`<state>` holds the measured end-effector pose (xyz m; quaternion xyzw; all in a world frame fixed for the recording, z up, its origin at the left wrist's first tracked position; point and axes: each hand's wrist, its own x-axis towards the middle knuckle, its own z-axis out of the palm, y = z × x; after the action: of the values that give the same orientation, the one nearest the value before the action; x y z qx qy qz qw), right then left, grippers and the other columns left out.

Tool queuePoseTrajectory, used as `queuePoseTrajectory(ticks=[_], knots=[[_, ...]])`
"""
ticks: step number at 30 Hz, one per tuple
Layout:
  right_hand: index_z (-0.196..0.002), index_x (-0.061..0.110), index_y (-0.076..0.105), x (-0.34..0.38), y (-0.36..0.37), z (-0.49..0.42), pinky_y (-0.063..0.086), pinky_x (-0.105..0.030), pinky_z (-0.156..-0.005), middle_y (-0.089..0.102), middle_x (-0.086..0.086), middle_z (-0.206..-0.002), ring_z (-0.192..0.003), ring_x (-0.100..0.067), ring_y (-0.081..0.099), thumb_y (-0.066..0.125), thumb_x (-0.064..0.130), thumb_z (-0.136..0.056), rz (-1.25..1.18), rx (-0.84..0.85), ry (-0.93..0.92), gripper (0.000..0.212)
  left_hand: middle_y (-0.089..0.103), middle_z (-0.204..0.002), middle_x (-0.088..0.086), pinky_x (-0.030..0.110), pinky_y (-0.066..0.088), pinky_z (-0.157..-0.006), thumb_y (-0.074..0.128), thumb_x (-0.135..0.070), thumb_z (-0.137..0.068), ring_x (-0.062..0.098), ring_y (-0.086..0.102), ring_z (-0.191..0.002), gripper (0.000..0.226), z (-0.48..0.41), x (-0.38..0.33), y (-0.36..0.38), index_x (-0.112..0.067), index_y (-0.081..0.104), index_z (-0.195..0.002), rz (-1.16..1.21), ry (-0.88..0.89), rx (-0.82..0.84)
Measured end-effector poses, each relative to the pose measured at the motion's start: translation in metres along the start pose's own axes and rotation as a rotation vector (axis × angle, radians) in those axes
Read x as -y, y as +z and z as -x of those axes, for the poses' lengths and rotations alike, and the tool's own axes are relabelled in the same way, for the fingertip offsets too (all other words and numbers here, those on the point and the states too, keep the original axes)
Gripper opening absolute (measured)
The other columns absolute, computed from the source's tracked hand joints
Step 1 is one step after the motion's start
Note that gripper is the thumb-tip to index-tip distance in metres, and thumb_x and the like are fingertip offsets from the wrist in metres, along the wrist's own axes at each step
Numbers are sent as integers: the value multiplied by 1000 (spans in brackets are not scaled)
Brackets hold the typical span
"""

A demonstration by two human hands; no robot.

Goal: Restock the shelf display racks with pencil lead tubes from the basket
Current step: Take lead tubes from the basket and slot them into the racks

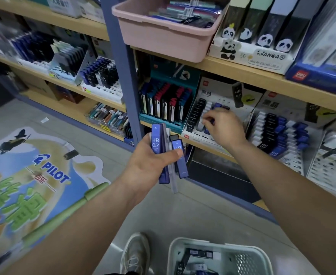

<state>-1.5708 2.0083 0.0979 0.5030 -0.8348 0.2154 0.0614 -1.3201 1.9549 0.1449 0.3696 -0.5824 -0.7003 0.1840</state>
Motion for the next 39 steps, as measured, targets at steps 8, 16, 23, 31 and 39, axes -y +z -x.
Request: queuePoseTrajectory(ticks=[8, 16, 23, 31, 39], knots=[[-115, 22, 72, 21, -15, 22, 49, -31, -82, 61, 3, -106, -97, -18, 60, 63, 26, -95, -161, -21, 83, 22, 76, -90, 1, 45, 59, -79, 77, -12, -84, 23, 74, -89, 27, -2, 1, 1, -25, 62, -103, 26, -8, -8], [-111, 25, 68, 78, -42, 100, 59, -37, -72, 70, -1, -85, -73, -20, 65, 79, 21, -82, -1060, 279, 236, 31, 76, -98, 9, 47, 59, -86, 75, -8, -85, 28, 74, -92, 29, -1, 5, 11, -11, 65, -112, 30, -9, 11], [-130, 28, 59, 67, -46, 103, 53, -29, -78, 60, 2, -84, -76, -16, 59, 70, 7, -91, -1076, 319, 236, 46, 76, -102, 10, 46, 59, -86, 73, -9, -87, 30, 74, -95, 28, 0, 3, 24, -13, 65, -113, 40, -25, 45], [-115, 21, 62, 60, -50, 106, 58, -34, -67, 68, -16, -95, -76, -28, 67, 70, 1, -89, -1207, 200, 307, 33, 77, -100, 6, 51, 58, -90, 74, -7, -87, 27, 74, -92, 30, -6, 7, 28, -15, 64, -115, -34, -31, 41], [-105, 20, 73, 18, -46, 73, 60, -35, -67, 76, -2, -86, -72, -22, 73, 72, 11, -90, -1011, -156, 498, 18, 77, -93, 1, 39, 60, -81, 76, -10, -86, 23, 74, -89, 28, -11, 11, 23, -20, 64, -109, -81, -41, 9]])
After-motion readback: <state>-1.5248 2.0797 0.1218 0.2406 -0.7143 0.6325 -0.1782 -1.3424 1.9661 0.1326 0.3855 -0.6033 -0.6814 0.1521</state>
